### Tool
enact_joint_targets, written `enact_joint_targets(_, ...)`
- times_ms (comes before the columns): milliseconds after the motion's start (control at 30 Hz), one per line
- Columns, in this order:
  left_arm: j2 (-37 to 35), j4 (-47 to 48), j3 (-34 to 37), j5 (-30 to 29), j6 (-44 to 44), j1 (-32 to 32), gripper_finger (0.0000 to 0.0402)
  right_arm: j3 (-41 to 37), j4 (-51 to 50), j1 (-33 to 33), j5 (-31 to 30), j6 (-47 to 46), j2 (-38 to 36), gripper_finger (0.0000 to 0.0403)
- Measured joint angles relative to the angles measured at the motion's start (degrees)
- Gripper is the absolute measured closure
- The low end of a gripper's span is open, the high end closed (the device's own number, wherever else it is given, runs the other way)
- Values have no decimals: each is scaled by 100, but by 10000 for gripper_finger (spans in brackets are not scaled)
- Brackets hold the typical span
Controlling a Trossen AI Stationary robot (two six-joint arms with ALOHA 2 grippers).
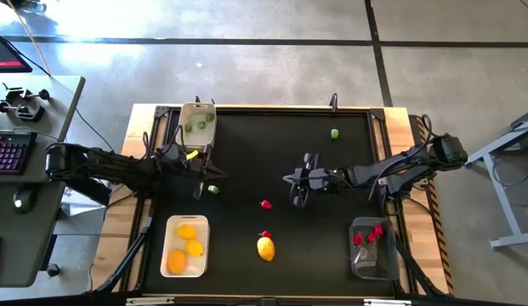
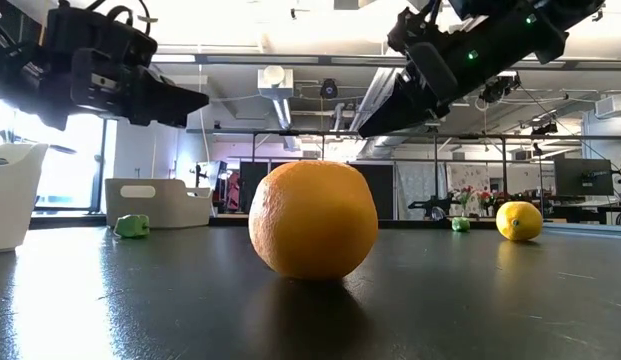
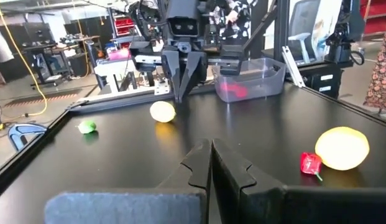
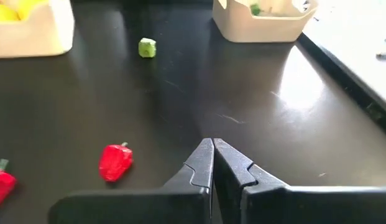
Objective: Sort produce into baskets
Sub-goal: Put the red chili pepper into the black transparent bin
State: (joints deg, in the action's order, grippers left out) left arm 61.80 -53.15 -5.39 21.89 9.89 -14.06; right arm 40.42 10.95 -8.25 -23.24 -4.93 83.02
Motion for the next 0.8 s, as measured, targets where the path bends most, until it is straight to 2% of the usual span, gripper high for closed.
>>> enact_joint_targets(167, 0, 20, 0, 0, 32, 114, 401, 0, -211, -4, 446, -632, 0, 402)
enact_joint_targets(400, 0, 44, 0, -15, 120, 181, 401, 0, -1057, -42, 365, -1223, 0, 395)
enact_joint_targets(533, 1, 93, 0, -19, 126, 181, 401, 112, -1517, -42, 92, -1305, 3, 358)
enact_joint_targets(800, 2, 212, 0, -63, 129, 179, 401, 716, -1844, -42, 71, -1263, 38, 246)
